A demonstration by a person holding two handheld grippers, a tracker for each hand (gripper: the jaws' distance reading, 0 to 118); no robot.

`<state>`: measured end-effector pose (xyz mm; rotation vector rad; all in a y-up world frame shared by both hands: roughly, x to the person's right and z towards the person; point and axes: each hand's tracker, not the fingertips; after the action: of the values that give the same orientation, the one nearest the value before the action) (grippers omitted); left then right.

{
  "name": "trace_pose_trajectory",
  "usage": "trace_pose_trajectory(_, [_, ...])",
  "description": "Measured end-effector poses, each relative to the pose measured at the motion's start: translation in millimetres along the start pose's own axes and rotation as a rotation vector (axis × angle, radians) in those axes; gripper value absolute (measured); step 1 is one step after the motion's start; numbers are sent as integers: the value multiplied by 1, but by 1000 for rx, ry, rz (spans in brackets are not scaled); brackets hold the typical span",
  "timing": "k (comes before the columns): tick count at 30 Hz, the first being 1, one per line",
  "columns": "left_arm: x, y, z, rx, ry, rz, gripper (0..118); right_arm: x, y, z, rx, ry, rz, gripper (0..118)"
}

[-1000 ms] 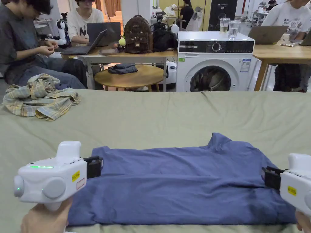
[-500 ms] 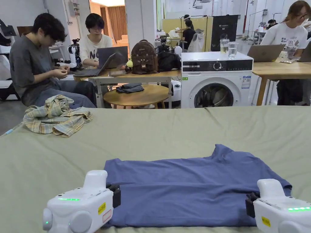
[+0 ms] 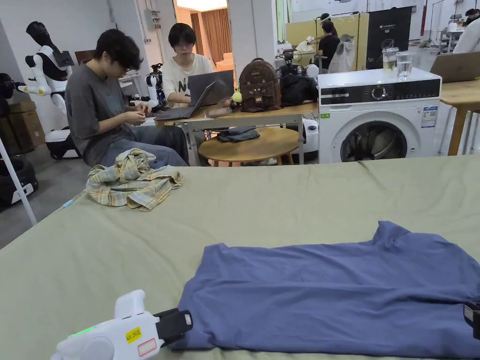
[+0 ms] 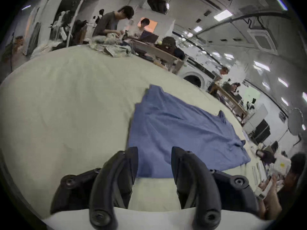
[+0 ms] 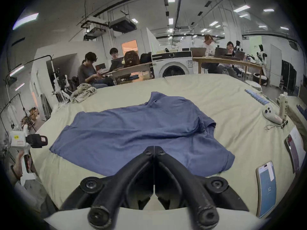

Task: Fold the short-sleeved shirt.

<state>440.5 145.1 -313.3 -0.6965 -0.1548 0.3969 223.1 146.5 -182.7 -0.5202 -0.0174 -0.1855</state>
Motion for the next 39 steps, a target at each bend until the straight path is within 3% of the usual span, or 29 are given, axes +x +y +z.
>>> trace_pose_trajectory(2, [-28, -60, -80, -74, 100, -59, 39, 4, 0, 4, 3, -6, 3, 0])
trace_pose_trajectory(4, [-43, -78, -133, -177, 176, -37, 38, 6, 0, 14, 3, -24, 7, 0])
trace_pose_trajectory(6, [-57, -87, -166, -119, 216, -72, 22, 15, -3, 21, 0, -43, 7, 0])
trace_pose_trajectory(7, [-65, -110, -170, -122, 225, -107, 3, 19, -4, 26, 1, -56, 8, 0])
trace_pose_trajectory(8, [-69, -147, -146, -146, 201, -150, 0, 23, -5, 28, 2, -68, 6, 0])
trace_pose_trajectory(10, [-86, -181, -170, -164, 242, -186, 0, 32, -5, 30, -6, -82, 5, 0])
trace_pose_trajectory(12, [-85, -184, -169, -174, 240, -188, 0, 49, -2, 30, -8, -122, 3, 1])
trace_pose_trajectory(13, [-85, -184, -164, -182, 236, -188, 0, 56, -2, 30, -1, -159, -3, 18])
trace_pose_trajectory(15, [-75, -170, -149, -192, 213, -168, 0, 77, 0, 22, -20, -222, -62, 62])
trace_pose_trajectory(17, [-67, -169, -134, -193, 203, -162, 0, 96, 3, 9, -65, -259, -171, 61])
trace_pose_trajectory(19, [-65, -173, -135, -196, 205, -166, 0, 112, 5, -12, -107, -259, -227, 61])
trace_pose_trajectory(25, [-80, -209, -145, -196, 234, -213, 0, 106, 2, -74, -229, -186, -248, 59])
trace_pose_trajectory(27, [-83, -216, -145, -197, 238, -223, 0, 107, -14, -97, -330, -238, -248, 54])
trace_pose_trajectory(28, [-85, -215, -145, -199, 237, -224, 0, 104, -16, -92, -278, -301, -205, 44])
trace_pose_trajectory(29, [-85, -217, -143, -199, 235, -226, 0, 102, -13, -84, -227, -275, -216, 29])
trace_pose_trajectory(30, [-85, -218, -142, -197, 234, -228, 0, 104, -11, -82, -244, -206, -276, 6])
trace_pose_trajectory(31, [-86, -218, -141, -199, 232, -228, 0, 98, -12, -75, -263, -209, -305, 6])
trace_pose_trajectory(34, [-83, -221, -99, -234, 190, -241, 0, 91, -11, -67, -227, -236, -266, 6])
trace_pose_trajectory(37, [-41, -119, -54, -118, 112, -150, 0, 64, 3, -28, -212, -258, -212, 6])
trace_pose_trajectory(39, [-28, -109, 5, -65, 42, -163, 0, 69, 4, -15, -173, -275, -182, 6])
